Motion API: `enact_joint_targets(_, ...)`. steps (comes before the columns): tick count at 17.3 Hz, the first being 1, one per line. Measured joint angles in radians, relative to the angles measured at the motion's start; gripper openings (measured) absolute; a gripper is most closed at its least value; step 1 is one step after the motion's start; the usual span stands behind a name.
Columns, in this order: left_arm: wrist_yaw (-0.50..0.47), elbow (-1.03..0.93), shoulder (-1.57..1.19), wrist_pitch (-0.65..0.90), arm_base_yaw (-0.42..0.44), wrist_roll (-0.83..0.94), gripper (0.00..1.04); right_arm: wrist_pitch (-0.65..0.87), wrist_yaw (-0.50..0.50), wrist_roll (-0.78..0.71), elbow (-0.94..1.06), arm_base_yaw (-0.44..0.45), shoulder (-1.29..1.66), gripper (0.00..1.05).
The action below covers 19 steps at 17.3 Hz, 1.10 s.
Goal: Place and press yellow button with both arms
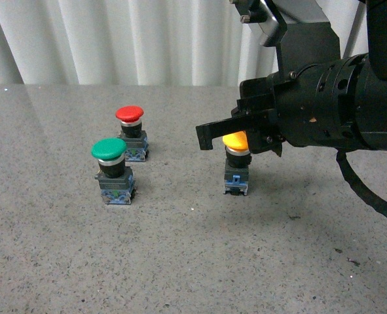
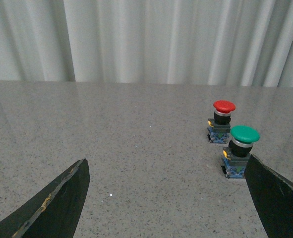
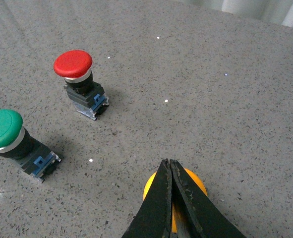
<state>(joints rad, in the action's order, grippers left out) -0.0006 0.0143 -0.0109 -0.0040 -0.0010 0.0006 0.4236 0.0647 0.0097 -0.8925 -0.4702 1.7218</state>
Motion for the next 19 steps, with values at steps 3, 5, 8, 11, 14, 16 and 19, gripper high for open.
enact_joint_targets(3,0.000,0.000,0.000,0.000,0.000,0.000,0.98,-0.004,0.003,-0.001,0.000,-0.001,0.024,0.02)
enact_joint_targets(5,0.000,0.000,0.000,0.000,0.000,0.000,0.98,-0.005,0.002,-0.002,-0.003,-0.001,0.038,0.02)
enact_joint_targets(8,0.000,0.000,0.000,0.000,0.000,0.000,0.98,-0.013,0.002,-0.004,-0.005,-0.001,0.039,0.02)
enact_joint_targets(11,0.000,0.000,0.000,0.000,0.000,0.000,0.98,-0.039,-0.002,-0.011,-0.014,0.000,0.044,0.02)
enact_joint_targets(14,0.000,0.000,0.000,0.000,0.000,0.000,0.98,-0.056,-0.010,-0.027,-0.021,0.000,0.053,0.02)
enact_joint_targets(16,0.000,0.000,0.000,0.000,0.000,0.000,0.98,-0.081,-0.016,-0.037,-0.030,0.000,0.058,0.02)
enact_joint_targets(19,0.000,0.000,0.000,0.000,0.000,0.000,0.98,-0.098,-0.022,-0.048,-0.040,0.001,0.062,0.02)
